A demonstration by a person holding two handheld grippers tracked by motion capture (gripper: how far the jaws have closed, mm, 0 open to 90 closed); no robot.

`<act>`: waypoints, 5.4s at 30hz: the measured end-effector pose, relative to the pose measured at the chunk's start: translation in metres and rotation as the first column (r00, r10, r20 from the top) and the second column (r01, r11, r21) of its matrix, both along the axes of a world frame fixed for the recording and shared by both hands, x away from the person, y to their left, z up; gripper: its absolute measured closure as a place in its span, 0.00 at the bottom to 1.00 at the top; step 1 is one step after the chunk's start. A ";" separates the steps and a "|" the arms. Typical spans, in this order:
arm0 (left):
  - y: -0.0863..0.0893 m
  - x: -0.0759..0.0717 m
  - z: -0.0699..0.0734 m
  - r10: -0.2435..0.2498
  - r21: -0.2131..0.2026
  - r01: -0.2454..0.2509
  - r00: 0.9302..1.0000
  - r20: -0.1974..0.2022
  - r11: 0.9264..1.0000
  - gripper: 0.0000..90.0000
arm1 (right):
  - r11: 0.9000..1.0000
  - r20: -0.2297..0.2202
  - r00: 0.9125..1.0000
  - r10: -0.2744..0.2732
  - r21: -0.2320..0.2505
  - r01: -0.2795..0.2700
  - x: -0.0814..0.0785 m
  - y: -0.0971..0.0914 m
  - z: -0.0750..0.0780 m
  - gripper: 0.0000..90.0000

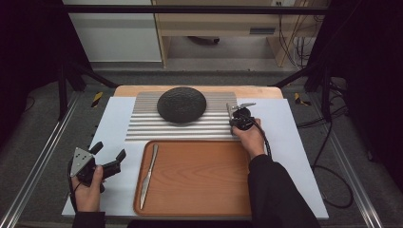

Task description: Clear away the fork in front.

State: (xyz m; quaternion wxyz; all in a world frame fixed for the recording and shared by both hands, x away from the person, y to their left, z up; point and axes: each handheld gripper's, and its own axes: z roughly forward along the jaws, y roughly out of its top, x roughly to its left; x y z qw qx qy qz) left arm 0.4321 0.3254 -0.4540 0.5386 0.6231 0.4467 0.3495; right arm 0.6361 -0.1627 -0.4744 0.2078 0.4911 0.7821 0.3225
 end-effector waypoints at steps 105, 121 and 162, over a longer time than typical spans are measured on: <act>-0.020 -0.001 0.003 -0.062 0.029 0.063 0.998 -0.010 0.998 0.07 | 0.976 0.259 0.946 0.196 0.044 -0.214 -0.122 0.012 0.030 0.95; -0.080 0.004 0.036 -0.256 0.062 0.254 0.966 0.034 0.965 0.07 | 0.957 0.311 0.921 0.233 0.096 -0.274 -0.179 0.028 0.020 0.95; -0.167 0.027 0.028 -0.456 0.000 0.458 0.886 -0.080 0.889 0.09 | 0.939 0.427 0.879 0.211 0.160 -0.303 -0.211 0.047 0.027 0.95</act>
